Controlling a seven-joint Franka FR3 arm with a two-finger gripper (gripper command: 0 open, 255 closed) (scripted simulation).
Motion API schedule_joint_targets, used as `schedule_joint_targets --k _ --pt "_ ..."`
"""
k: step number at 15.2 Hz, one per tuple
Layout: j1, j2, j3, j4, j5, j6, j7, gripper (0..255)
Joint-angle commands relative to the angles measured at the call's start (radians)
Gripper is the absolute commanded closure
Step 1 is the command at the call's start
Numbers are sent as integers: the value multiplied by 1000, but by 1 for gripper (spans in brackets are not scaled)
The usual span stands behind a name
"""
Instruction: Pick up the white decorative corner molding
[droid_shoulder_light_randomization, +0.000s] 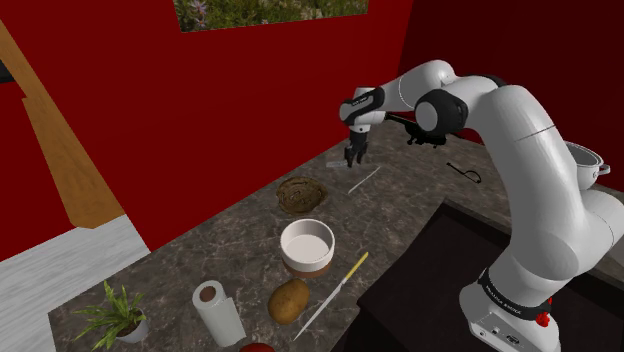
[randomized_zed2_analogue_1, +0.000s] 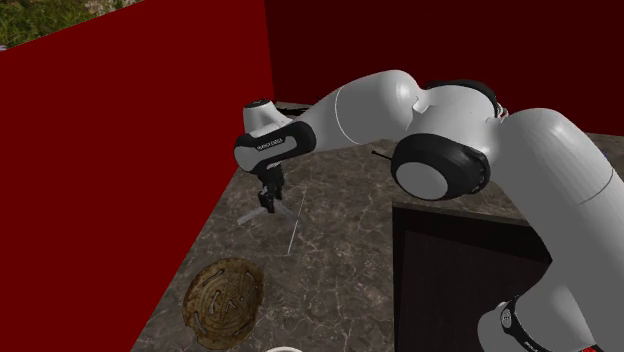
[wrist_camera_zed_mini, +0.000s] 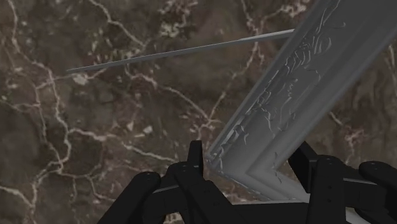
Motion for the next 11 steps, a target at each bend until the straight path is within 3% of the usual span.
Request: schedule_joint_targets --k 1,11 --pt "2 -20 -3 -6 -3 -14 2 255" --pt "7 -86 -12 -6 -15 -79 12 255"
